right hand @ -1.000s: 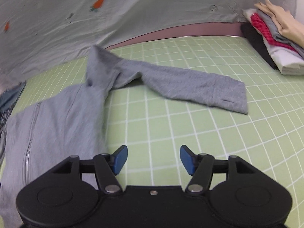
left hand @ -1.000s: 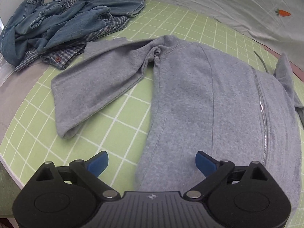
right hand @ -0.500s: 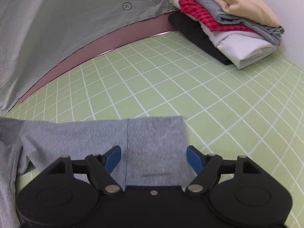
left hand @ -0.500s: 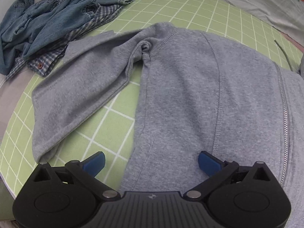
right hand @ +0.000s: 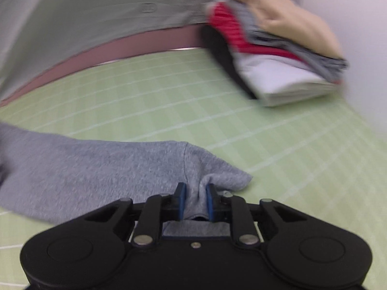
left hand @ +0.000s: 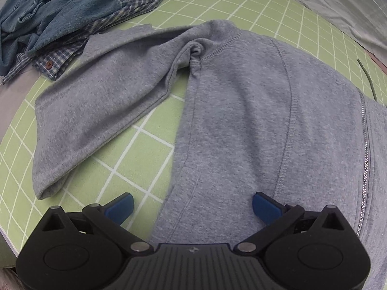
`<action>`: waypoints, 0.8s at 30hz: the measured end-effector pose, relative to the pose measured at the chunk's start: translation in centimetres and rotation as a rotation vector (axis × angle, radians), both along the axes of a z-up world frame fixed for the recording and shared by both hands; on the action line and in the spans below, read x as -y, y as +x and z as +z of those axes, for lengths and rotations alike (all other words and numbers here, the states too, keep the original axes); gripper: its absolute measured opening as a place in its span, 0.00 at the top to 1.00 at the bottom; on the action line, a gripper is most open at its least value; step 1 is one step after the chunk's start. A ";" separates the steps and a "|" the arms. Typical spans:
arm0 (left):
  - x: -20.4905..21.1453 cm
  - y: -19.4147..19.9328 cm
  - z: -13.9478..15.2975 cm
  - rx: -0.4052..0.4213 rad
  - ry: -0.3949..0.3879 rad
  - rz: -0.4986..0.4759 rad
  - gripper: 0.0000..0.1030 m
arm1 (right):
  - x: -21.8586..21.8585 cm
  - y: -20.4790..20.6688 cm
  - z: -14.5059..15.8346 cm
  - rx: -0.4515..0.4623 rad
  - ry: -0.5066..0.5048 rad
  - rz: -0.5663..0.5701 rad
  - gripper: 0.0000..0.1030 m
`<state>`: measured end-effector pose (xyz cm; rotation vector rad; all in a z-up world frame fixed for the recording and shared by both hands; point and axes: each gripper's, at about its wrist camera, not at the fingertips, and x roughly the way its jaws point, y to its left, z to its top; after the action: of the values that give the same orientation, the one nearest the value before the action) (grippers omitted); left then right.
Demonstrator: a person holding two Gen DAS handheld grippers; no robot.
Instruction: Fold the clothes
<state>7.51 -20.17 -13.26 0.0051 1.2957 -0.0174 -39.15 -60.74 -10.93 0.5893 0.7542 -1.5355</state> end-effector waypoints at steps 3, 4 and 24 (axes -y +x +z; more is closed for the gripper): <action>0.0 -0.3 -0.1 0.012 0.000 -0.010 0.00 | 0.8 -3.9 -0.3 -0.090 0.015 -0.128 0.82; 0.0 -0.4 -0.1 0.015 0.000 -0.014 0.00 | 0.9 -4.3 -0.3 -0.114 0.027 -0.143 0.81; -2.1 7.2 3.8 0.153 -0.121 0.097 0.00 | -1.6 18.2 -0.6 0.193 0.113 0.191 0.22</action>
<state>14.66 -18.07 -9.43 -0.1574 1.1393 -0.0125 -20.99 -59.10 -11.53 0.7180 0.7297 -1.2472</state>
